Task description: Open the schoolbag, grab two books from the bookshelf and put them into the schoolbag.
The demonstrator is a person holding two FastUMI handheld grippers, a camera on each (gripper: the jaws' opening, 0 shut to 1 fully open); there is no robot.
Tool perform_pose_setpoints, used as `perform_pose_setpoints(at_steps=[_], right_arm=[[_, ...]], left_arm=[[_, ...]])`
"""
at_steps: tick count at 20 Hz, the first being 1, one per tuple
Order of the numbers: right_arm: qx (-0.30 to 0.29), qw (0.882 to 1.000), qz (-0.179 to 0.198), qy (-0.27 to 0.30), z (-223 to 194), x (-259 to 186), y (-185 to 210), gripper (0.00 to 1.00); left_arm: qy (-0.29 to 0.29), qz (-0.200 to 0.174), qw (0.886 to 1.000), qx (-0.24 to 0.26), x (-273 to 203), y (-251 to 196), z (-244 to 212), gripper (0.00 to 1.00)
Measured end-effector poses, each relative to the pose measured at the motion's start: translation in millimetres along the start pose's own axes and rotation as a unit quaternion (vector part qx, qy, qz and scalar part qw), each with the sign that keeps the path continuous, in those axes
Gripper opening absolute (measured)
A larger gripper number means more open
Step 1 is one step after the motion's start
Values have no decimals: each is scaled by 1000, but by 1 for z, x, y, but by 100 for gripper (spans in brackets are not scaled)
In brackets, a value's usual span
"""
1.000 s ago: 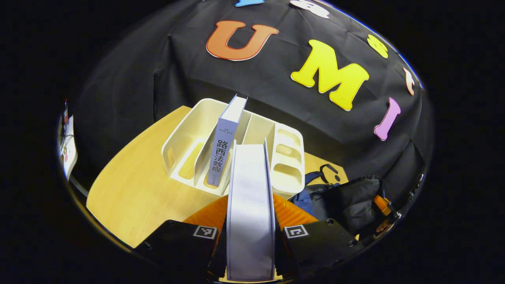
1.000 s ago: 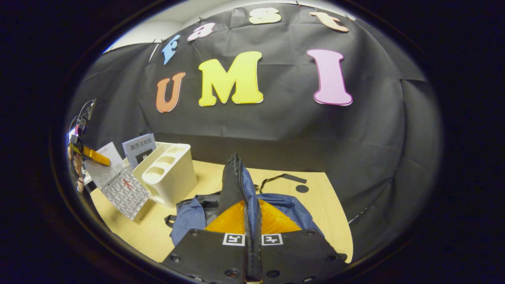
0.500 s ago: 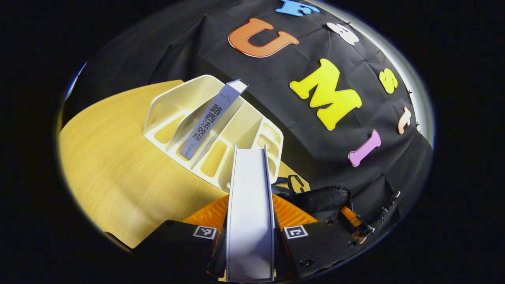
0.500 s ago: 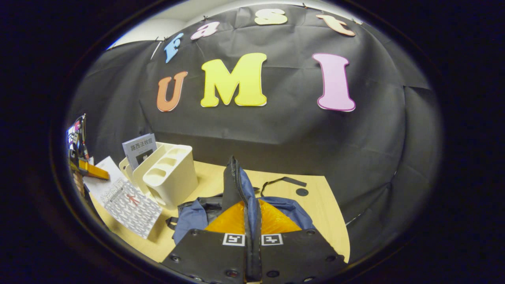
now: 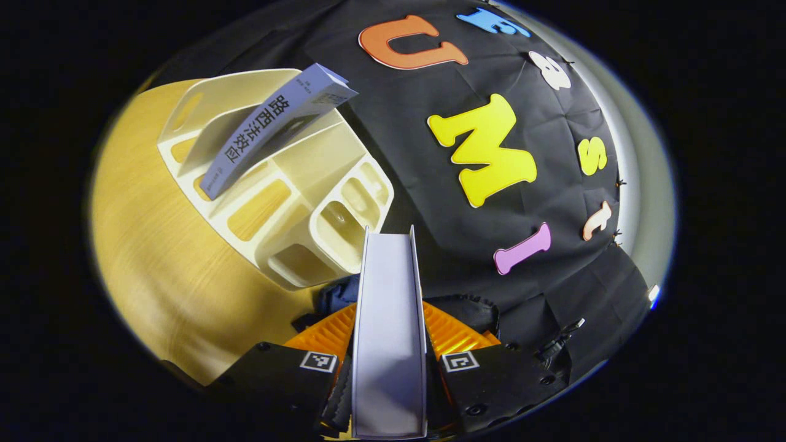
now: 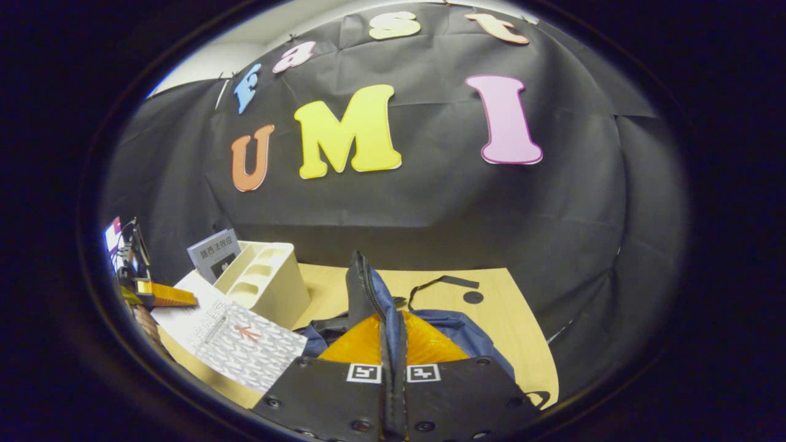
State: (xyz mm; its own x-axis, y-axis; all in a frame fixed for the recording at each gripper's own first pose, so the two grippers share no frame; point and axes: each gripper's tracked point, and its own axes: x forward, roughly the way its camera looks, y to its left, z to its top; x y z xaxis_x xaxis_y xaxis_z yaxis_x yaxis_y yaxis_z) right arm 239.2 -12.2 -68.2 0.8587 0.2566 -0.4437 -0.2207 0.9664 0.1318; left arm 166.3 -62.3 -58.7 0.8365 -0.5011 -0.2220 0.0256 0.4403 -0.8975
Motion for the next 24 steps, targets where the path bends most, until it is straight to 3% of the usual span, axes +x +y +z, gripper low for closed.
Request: perform_pose_setpoints(at_steps=[1,9,11,12,16,20,24], right_arm=[[-1,1000,2,2,1,1,0,0],[-15,1000,7,-14,19,-7,-1,0],[-21,999,8,-27,27,-13,0,1],[-22,999,8,-32,29,-15,0,1],[-18,999,19,-40,30,-21,5,0],[-4,999,32,-43,28,-24,9,0],[1,998,43,-46,28,-23,14,0]], left_arm=[[1,-7,1000,-2,9,-6,-3,48],[21,17,1000,11,91,-7,-49,48],[30,13,999,-3,111,-8,-61,53],[32,12,999,-15,120,-8,-66,48],[30,7,998,-56,152,-2,-91,48],[33,13,998,-54,169,14,-115,48],[28,21,999,-17,181,20,-140,48]])
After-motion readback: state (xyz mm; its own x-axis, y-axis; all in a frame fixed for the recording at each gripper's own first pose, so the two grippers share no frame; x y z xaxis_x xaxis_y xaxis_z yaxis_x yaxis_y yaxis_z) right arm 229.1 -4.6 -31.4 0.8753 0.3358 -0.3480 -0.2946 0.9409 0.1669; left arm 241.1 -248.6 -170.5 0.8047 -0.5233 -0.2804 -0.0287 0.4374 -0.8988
